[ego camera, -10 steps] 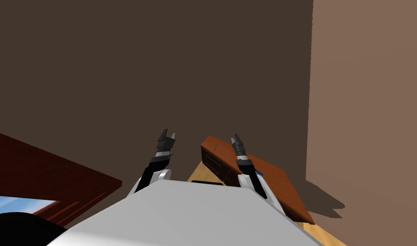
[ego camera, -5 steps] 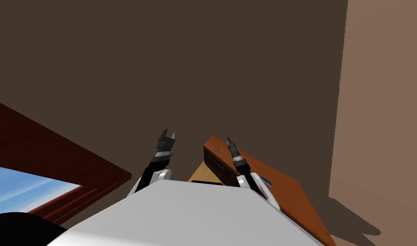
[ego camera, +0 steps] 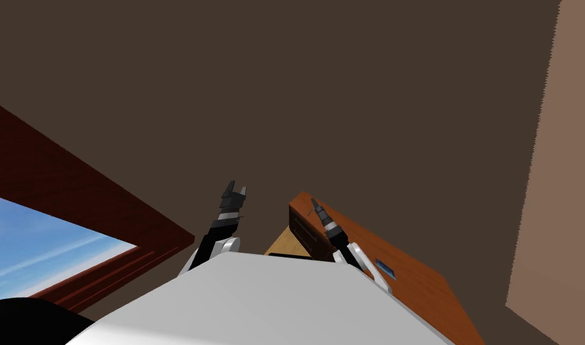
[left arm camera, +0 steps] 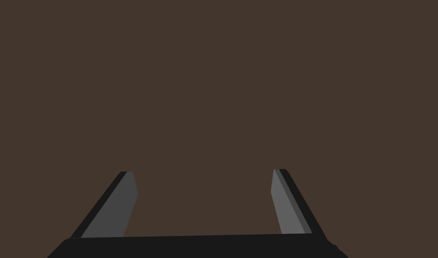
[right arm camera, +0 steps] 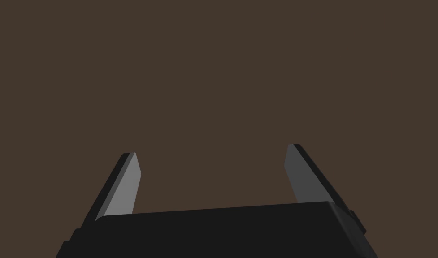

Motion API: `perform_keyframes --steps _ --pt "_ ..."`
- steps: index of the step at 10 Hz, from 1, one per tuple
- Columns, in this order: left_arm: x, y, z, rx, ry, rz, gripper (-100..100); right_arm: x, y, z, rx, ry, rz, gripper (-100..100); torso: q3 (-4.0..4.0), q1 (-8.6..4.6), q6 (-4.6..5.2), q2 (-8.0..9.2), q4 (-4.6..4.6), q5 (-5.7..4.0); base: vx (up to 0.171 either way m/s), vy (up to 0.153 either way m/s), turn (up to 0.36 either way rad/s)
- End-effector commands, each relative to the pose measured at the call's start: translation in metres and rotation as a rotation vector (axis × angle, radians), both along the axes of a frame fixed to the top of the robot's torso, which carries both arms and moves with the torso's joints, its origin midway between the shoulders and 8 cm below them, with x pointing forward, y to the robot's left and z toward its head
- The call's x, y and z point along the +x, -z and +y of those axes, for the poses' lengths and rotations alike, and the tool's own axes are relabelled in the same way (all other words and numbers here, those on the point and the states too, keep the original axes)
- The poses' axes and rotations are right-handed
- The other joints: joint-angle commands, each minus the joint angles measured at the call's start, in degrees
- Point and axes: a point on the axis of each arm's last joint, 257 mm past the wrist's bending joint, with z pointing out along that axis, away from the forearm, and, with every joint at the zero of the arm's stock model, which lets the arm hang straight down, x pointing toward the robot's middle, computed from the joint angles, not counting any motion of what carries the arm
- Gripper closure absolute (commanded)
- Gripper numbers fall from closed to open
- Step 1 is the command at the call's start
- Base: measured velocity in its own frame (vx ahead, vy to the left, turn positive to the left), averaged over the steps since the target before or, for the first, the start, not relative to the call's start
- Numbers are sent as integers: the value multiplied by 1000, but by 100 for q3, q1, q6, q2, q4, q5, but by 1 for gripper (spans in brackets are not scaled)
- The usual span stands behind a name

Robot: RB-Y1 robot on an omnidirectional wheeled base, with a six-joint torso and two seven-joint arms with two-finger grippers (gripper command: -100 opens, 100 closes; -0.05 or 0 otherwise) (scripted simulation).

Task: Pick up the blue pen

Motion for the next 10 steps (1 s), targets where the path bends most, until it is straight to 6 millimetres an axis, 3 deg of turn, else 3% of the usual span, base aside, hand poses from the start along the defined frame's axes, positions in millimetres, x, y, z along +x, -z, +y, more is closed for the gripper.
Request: perform_keyframes --steps 1,2,3,4,5,6,7,8,9,10 --pt "0 0 0 0 0 0 0 -4 25 11 -91 -42 27 -100 0 0 0 0 0 0 21 -2 239" --pt "0 0 0 0 0 0 0 -4 26 13 -114 -45 22 -100 0 0 -4 -1 0 0 22 -8 112" --pt "0 0 0 0 0 0 0 -9 49 19 -185 -82 47 -100 0 0 1 -1 0 0 26 -3 220" --pt "0 0 0 0 0 0 0 -10 51 21 -210 -85 41 -100 -1 1 -3 -3 -1 0 25 -4 142" --pt "0 0 0 0 0 0 0 -16 75 26 -284 -124 65 -100 -1 1 1 -2 0 0 28 1 266" --pt "0 0 0 0 0 0 0 -17 77 27 -308 -129 59 -100 -2 1 -4 -4 -1 0 24 -9 108" --pt "0 0 0 0 0 0 0 -24 102 30 -379 -169 84 -100 -1 -1 3 -2 -1 0 28 -1 224" --pt "0 0 0 0 0 0 0 -25 104 31 -408 -175 76 -100 -1 2 -2 -3 -1 0 23 -4 146" --pt "0 0 0 0 0 0 0 -34 129 32 -480 -216 99 -100 -1 2 2 -1 0 1 24 2 287" --pt "0 0 0 0 0 0 0 -35 131 33 -508 -223 91 -100 -1 2 -3 -2 0 1 23 -9 116"
